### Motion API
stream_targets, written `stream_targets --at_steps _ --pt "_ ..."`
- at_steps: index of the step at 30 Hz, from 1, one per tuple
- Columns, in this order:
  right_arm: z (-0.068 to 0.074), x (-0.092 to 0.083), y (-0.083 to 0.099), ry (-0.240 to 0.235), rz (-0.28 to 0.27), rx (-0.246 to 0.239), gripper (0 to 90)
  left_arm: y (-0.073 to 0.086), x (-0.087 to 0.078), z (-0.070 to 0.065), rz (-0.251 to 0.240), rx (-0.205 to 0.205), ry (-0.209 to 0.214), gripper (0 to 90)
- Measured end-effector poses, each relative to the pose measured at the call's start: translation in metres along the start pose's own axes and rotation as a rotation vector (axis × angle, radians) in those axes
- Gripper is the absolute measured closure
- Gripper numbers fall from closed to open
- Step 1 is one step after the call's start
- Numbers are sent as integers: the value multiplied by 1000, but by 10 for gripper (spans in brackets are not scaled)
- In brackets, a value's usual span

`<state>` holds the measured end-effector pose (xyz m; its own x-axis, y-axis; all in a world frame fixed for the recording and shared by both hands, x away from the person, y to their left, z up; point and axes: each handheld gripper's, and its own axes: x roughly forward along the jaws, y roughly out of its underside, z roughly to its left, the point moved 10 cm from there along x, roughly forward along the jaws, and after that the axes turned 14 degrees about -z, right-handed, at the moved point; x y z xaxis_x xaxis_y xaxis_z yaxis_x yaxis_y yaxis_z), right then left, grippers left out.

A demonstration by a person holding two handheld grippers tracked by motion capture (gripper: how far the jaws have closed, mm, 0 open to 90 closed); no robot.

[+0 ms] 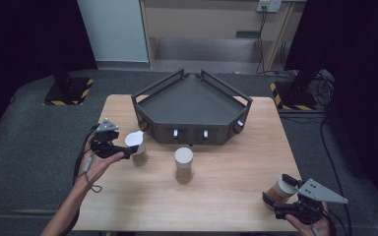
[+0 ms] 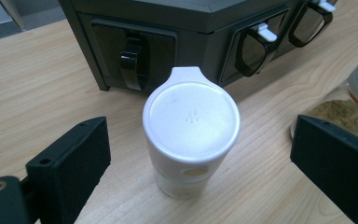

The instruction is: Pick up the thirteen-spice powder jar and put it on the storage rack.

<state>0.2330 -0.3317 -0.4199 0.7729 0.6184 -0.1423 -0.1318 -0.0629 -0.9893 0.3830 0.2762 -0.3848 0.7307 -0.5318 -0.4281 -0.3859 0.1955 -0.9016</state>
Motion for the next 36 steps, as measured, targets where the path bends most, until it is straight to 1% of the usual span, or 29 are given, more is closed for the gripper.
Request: stream_targets --at_steps 6,9,10,13,16,18,22,28,32,34,36 --pt "0 0 0 -1 0 -1 60 2 15 -1 10 -4 -8 46" --pt "0 0 0 -1 1 -1 61 3 23 -1 18 -1 -27 49" --pt "0 0 0 -2 1 -1 60 4 27 -1 28 6 -35 54" --pt "0 0 0 -2 0 -2 60 6 31 -1 31 4 -37 67" --pt "0 0 0 -4 1 -1 60 9 38 -2 44 16 -43 76" --pt "0 0 0 -4 1 -1 61 10 39 -3 41 14 -48 80" --pt "0 0 0 -5 2 -1 61 12 43 -3 37 10 -52 120" --pt "0 1 0 -5 3 -3 61 14 45 -5 28 18 -51 155" --pt "1 1 0 -6 3 -4 61 17 48 -6 25 28 -62 186" --pt "1 1 0 -7 4 -5 61 18 49 -5 21 35 -65 256" --pt "1 1 0 -7 4 -5 61 18 48 -5 17 27 -55 287"
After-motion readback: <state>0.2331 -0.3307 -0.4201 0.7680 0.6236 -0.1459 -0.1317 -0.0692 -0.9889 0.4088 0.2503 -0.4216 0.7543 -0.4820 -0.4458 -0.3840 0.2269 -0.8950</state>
